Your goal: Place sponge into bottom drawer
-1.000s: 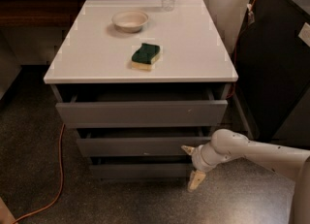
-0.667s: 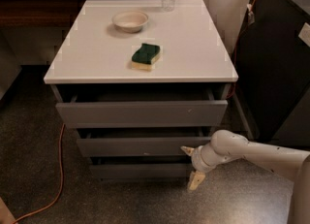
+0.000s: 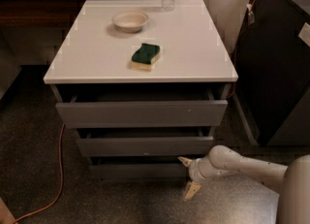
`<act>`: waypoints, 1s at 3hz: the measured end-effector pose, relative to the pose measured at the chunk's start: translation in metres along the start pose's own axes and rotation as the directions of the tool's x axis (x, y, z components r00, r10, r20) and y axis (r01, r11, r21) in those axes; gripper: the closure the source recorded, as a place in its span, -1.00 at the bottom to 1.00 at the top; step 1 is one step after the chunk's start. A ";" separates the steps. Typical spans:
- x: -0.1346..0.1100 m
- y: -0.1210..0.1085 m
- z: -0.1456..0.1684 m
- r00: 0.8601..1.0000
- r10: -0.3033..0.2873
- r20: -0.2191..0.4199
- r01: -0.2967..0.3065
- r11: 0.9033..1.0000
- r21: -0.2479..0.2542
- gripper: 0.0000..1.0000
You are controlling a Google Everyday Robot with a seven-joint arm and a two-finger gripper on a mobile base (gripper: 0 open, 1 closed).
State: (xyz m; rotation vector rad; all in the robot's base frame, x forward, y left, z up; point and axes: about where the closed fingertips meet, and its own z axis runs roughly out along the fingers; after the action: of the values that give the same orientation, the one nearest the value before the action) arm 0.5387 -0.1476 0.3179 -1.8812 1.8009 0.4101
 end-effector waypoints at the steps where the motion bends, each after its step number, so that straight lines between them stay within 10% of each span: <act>1: 0.018 0.001 0.037 1.000 -0.027 0.016 0.026 0.999 0.028 -1.00; 3: 0.047 -0.017 0.092 0.995 -0.096 -0.003 0.096 0.988 0.123 -1.00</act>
Offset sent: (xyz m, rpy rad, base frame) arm 0.0292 0.0059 -0.1133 -0.0065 -0.1410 0.0209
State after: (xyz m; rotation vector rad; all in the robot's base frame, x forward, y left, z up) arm 0.5710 -0.1369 0.2188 -1.8716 1.6859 0.2614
